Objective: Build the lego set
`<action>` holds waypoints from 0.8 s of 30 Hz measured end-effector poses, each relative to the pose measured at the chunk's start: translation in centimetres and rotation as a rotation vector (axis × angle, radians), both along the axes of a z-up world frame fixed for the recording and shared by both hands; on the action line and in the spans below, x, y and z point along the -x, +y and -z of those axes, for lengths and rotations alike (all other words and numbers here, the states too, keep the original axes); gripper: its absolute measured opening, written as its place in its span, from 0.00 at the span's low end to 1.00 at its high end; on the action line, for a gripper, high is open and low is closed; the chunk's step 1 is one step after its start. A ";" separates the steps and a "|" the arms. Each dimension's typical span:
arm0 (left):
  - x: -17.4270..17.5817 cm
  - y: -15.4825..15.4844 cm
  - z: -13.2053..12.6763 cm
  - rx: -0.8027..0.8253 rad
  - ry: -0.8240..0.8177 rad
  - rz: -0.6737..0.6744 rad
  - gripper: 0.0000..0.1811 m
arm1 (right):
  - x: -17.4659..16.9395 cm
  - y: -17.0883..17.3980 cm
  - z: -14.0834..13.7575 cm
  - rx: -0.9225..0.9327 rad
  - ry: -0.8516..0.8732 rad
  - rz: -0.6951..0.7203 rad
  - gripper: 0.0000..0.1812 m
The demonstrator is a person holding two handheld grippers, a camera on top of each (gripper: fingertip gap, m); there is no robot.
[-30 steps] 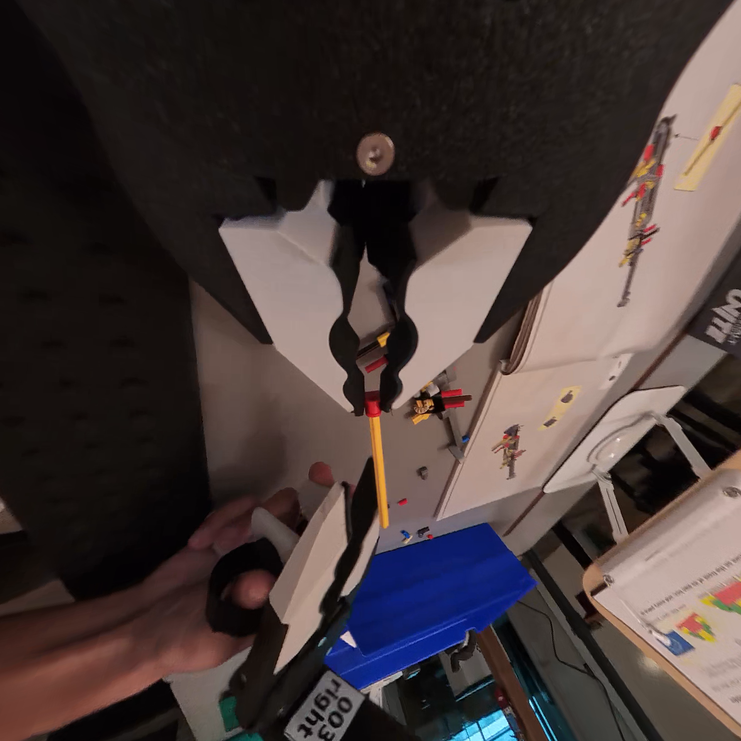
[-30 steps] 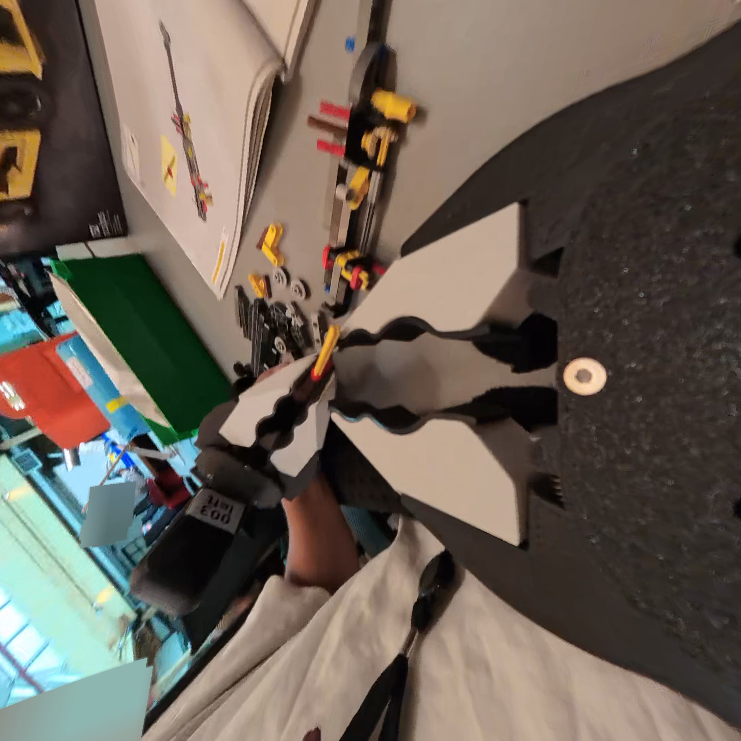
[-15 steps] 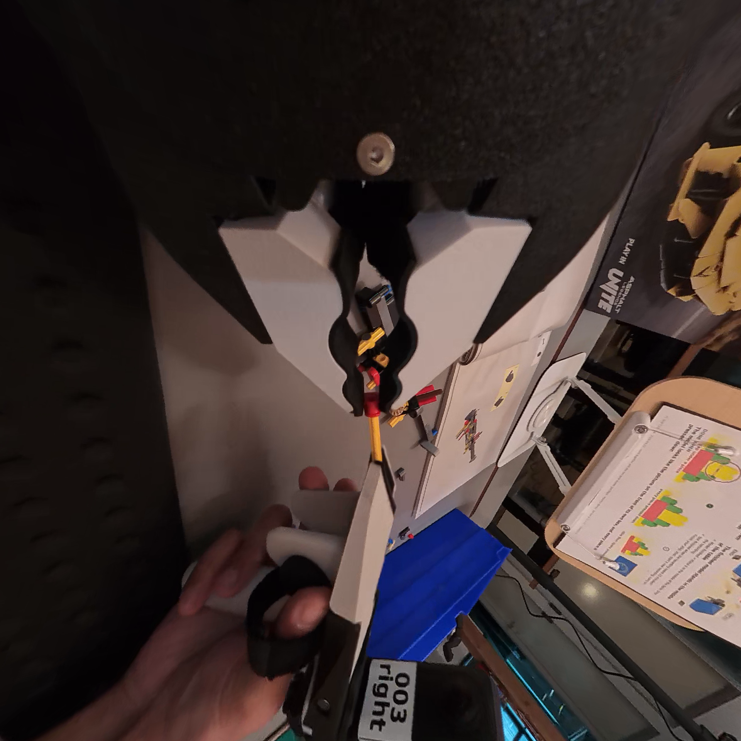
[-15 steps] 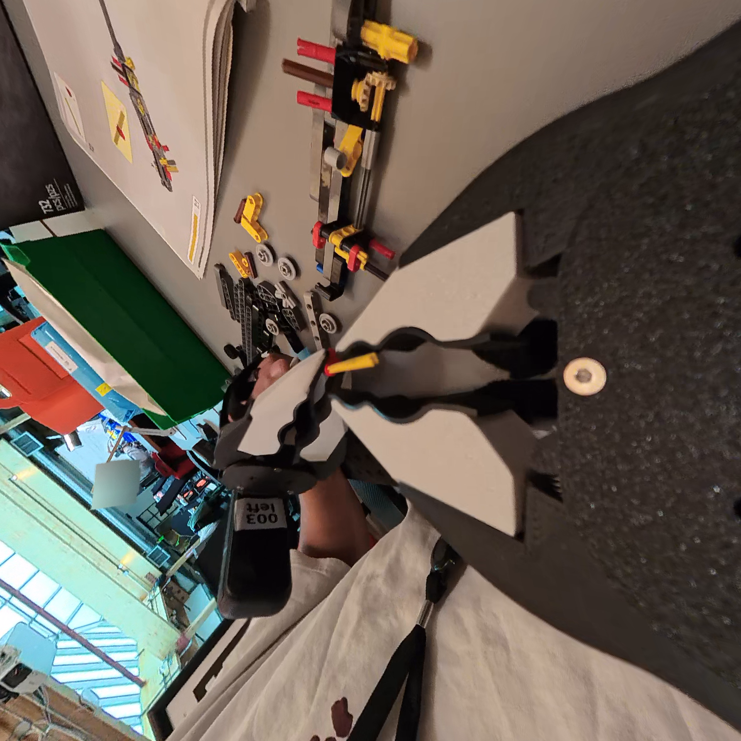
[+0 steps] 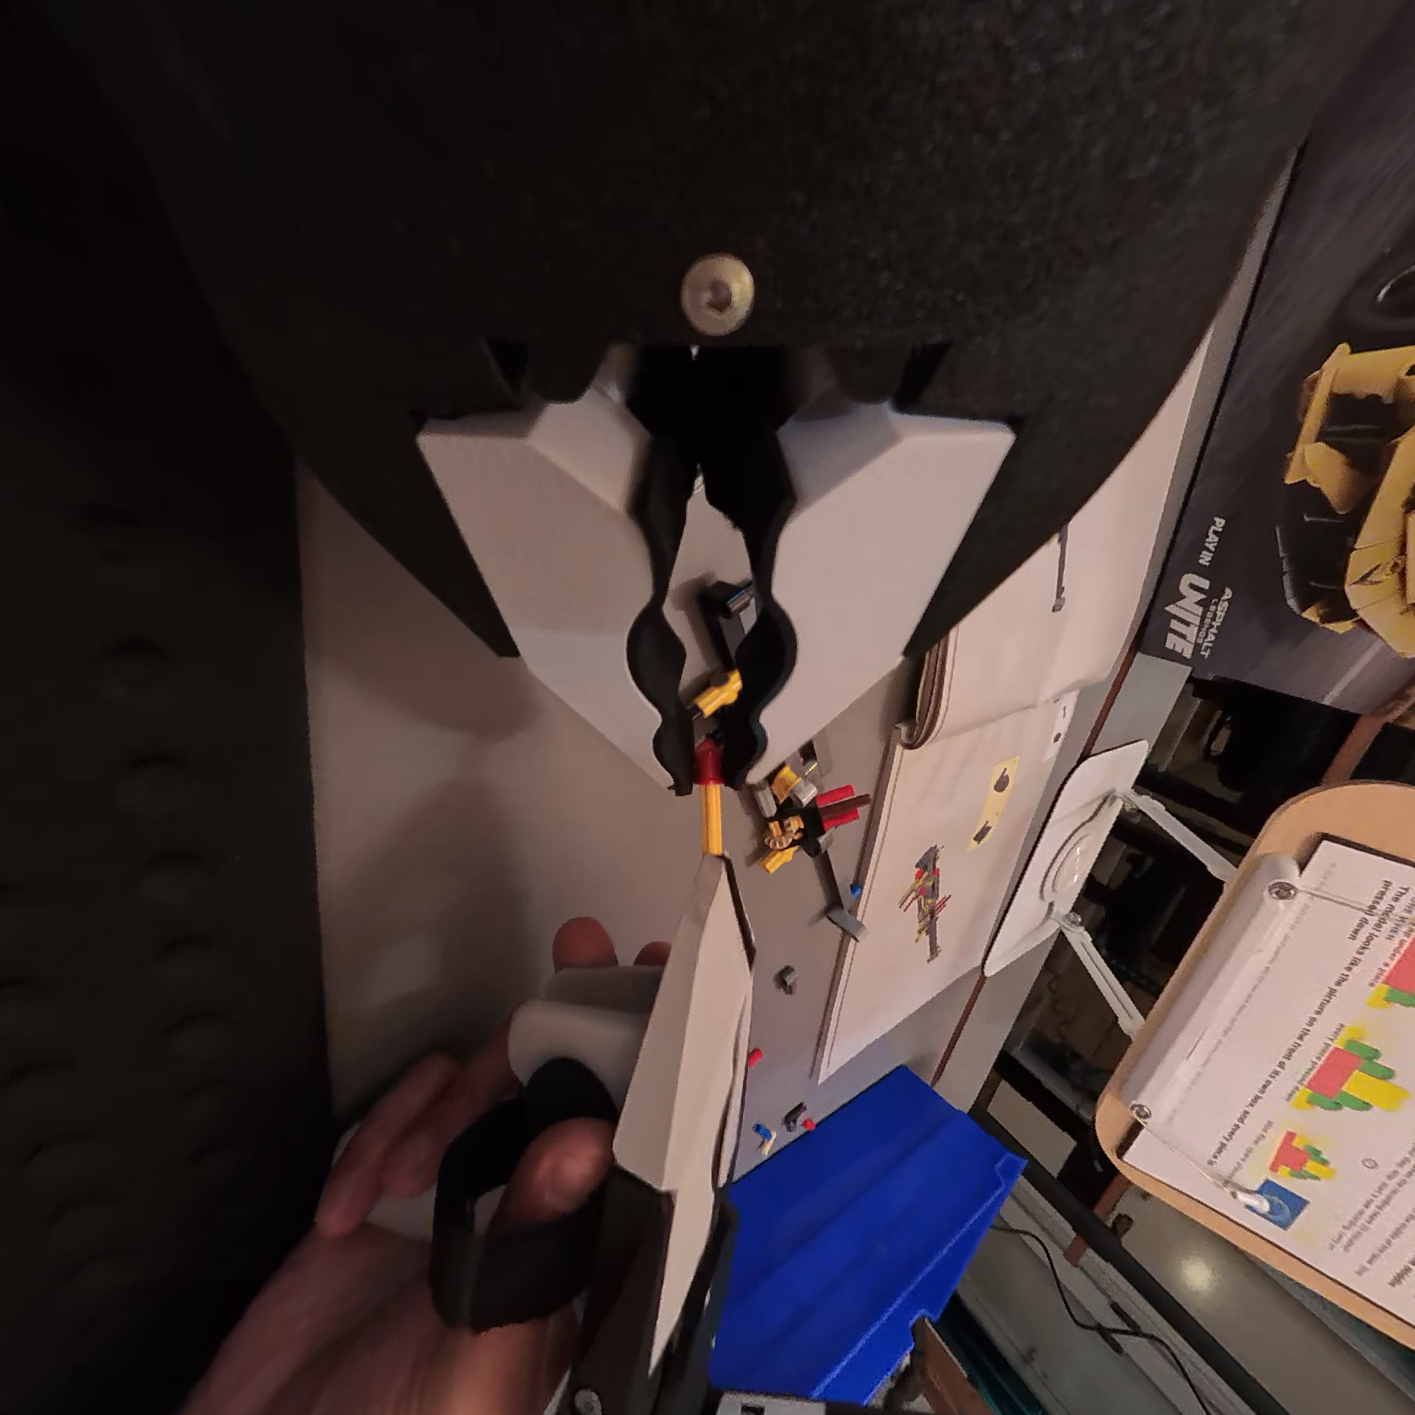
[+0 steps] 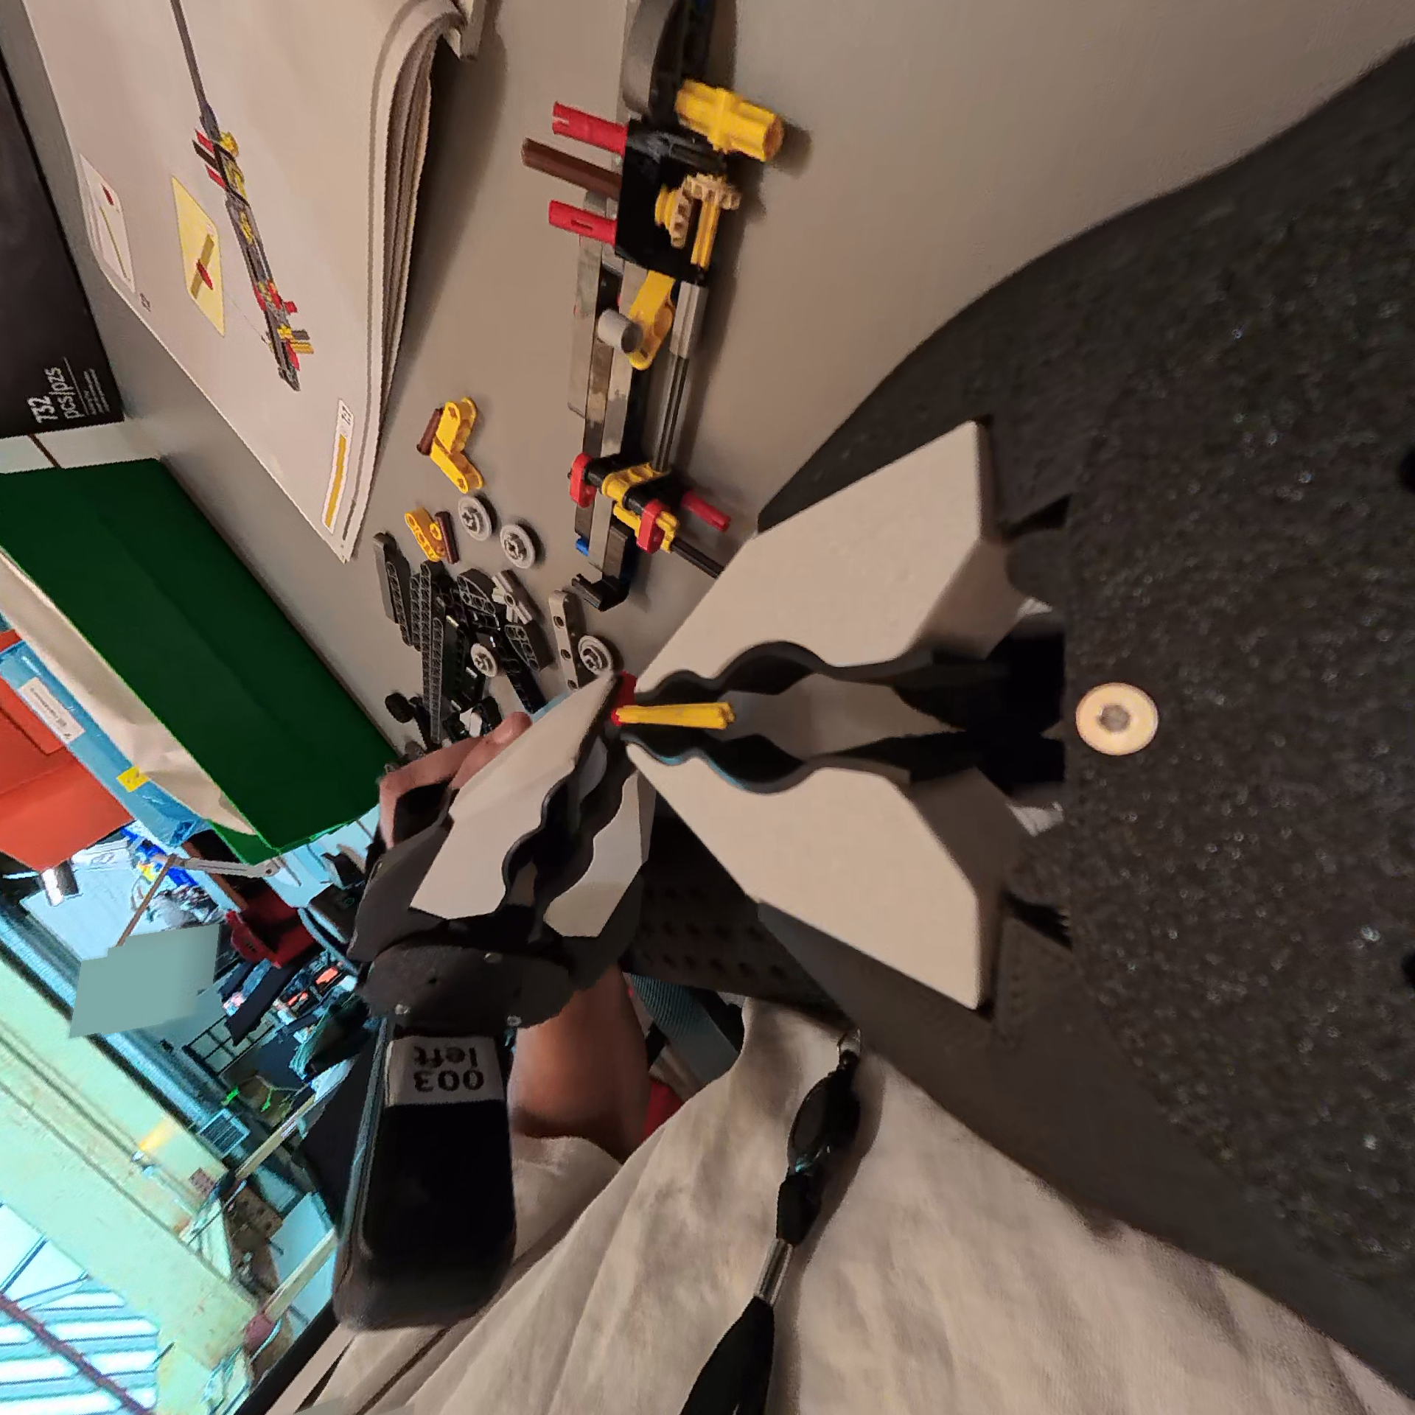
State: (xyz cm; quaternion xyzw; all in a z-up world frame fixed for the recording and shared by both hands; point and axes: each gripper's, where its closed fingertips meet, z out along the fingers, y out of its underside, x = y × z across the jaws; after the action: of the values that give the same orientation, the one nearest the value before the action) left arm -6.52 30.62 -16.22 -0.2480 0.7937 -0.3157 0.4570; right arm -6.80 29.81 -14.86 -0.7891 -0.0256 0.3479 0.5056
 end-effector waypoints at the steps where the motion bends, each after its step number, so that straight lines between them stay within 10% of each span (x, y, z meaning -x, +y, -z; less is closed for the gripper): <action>1: 0.0 0.1 0.2 -0.007 0.007 -0.007 0.03 | 0.0 0.1 0.2 0.004 -0.015 0.003 0.02; 11: -0.4 -0.4 0.4 -0.043 -0.003 -0.013 0.01 | 0.3 0.7 1.3 0.007 -0.207 0.049 0.02; 24: -0.8 2.1 -0.6 0.284 0.080 -0.113 0.17 | -1.5 0.3 -1.4 -0.097 -0.031 0.124 0.01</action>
State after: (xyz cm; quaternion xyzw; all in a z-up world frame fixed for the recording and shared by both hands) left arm -5.72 32.70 -15.61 -0.3666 0.7434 -0.3887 0.4024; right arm -5.29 30.13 -13.46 -0.7689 -0.0013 0.3021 0.5635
